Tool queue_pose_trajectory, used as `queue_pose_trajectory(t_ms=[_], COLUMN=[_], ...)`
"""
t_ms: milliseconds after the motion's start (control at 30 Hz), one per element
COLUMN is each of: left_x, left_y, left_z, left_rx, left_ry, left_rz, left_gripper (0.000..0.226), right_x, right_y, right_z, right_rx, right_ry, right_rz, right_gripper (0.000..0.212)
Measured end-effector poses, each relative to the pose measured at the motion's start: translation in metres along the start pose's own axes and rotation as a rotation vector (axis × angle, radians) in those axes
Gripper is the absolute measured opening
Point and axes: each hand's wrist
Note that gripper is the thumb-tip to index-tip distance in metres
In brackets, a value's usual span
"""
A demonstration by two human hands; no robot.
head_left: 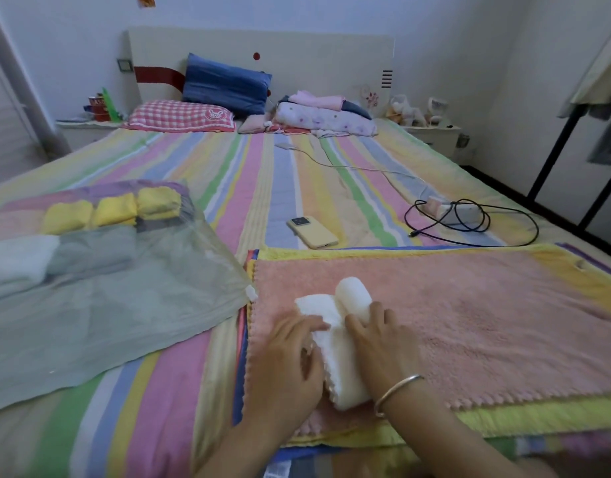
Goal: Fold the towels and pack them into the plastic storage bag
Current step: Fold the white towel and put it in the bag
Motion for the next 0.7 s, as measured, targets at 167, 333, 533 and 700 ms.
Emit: queue_pose_trajectory(t_ms=[167, 333, 533, 700], left_x=[-0.008, -0.025, -0.073, -0.104], left_y=[-0.009, -0.018, -0.038, -0.062], left_z=[0.018, 0.028, 0.038, 0.040], left_rx=[0.043, -0.228, -0.260, -0.251], left_ry=[-0.040, 0.025, 0.100, 0.186], left_rz=[0.008, 0.080, -0.033, -0.141], left_gripper=[0.031, 0.034, 0.042, 0.047], right_x=[-0.016, -0.026, 0.004, 0.024], right_y=[-0.024, -0.048, -0.061, -0.049], right_z=[0.002, 0.011, 0.025, 0.010], right_rx=[0.036, 0.145, 0.266, 0.342], right_ry=[-0.111, -0.384, -0.244, -0.173], right_rz=[0.062, 0.108, -0.032, -0.043], right_gripper=[0.028, 0.105, 0.086, 0.035])
Point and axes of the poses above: each hand's wrist, its own z-axis away from the middle knuckle, its own x-axis out of the palm, y = z × x, and after that the axes turned 3 degrees about z, right-handed
